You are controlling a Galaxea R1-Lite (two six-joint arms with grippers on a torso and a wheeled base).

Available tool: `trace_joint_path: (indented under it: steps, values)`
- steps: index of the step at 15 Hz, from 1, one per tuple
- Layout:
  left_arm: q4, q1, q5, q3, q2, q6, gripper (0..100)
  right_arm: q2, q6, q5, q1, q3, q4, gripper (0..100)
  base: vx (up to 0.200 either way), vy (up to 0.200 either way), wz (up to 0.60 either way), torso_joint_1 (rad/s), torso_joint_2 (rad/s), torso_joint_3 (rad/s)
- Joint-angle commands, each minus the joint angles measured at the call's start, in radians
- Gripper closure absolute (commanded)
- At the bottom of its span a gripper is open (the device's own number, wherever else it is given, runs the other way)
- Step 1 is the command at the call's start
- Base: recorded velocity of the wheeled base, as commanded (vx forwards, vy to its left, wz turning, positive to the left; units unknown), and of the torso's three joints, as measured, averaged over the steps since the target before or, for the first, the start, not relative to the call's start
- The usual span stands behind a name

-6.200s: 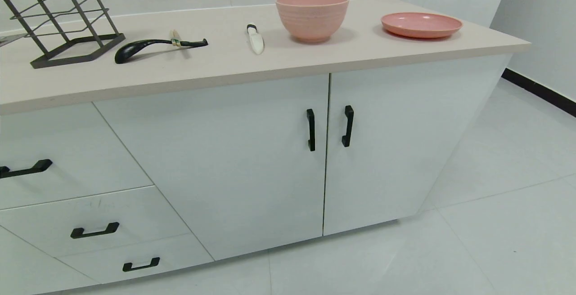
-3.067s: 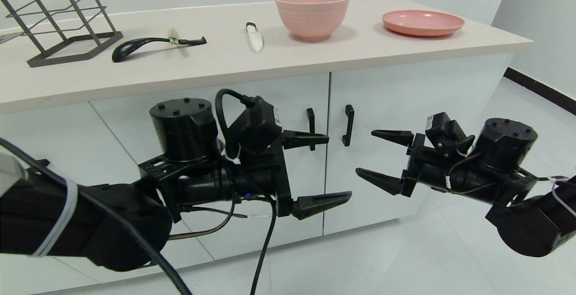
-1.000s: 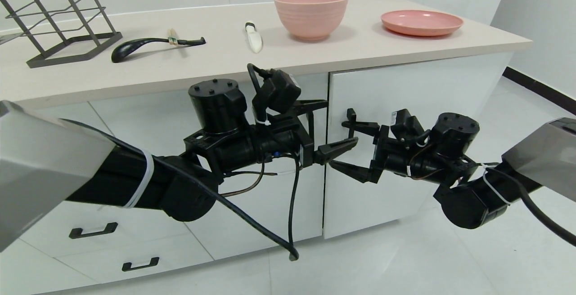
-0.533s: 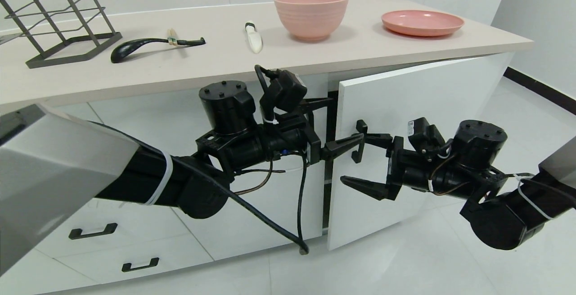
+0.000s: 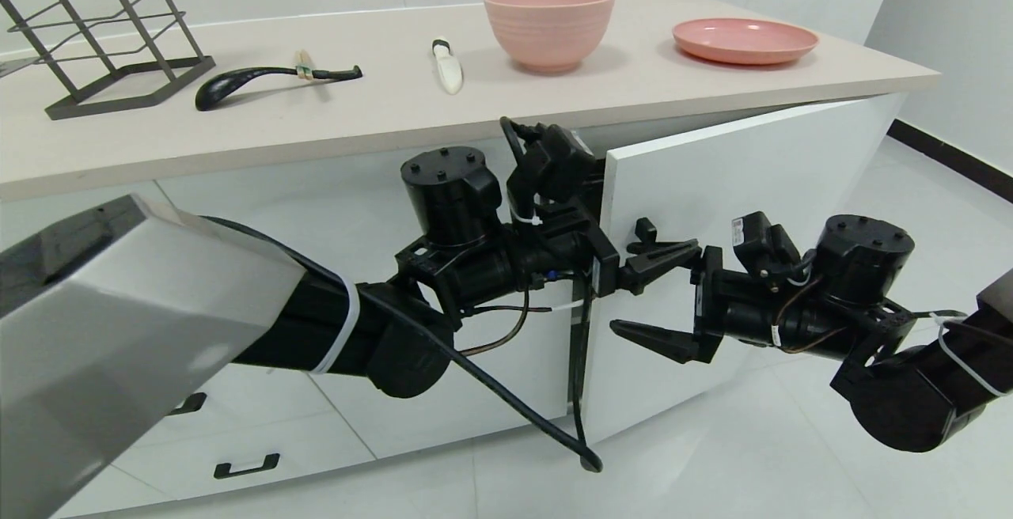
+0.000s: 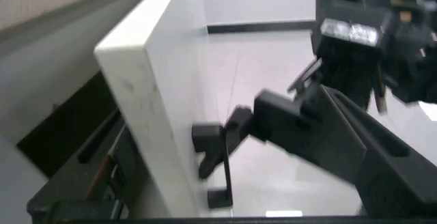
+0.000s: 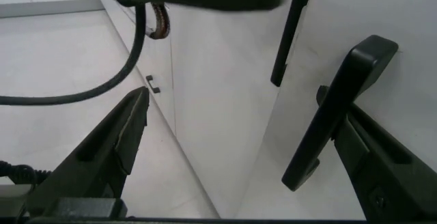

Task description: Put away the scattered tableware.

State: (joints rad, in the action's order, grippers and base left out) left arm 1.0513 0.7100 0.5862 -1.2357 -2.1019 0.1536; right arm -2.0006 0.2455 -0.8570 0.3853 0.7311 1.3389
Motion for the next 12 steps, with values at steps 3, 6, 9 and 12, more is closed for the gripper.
trace_joint_path:
  steps: [3, 6, 9, 12]
  values:
    - [0.035, 0.02, 0.017, -0.013, -0.015, -0.037, 0, -0.046, 0.0, 0.023, -0.094, 0.019, 0.003, 0, 0.0, 0.0, 0.0, 0.0, 0.0, 0.0]
    - [0.05, 0.02, 0.017, -0.011, -0.021, -0.046, 0, -0.069, 0.0, 0.023, -0.132, 0.025, 0.003, 0, 0.0, 0.0, 0.0, 0.0, 0.0, 0.0]
    - [0.05, 0.02, 0.017, -0.004, -0.021, -0.046, 0, -0.05, 0.0, 0.036, -0.138, 0.024, 0.005, 0, 0.0, 0.0, 0.0, 0.0, 0.0, 0.0]
    - [0.067, 0.036, -0.011, 0.041, -0.003, -0.045, 0, 0.075, 0.0, 0.07, -0.138, -0.075, 0.006, 0, 0.0, 0.0, 0.0, 0.0, 0.0, 0.0]
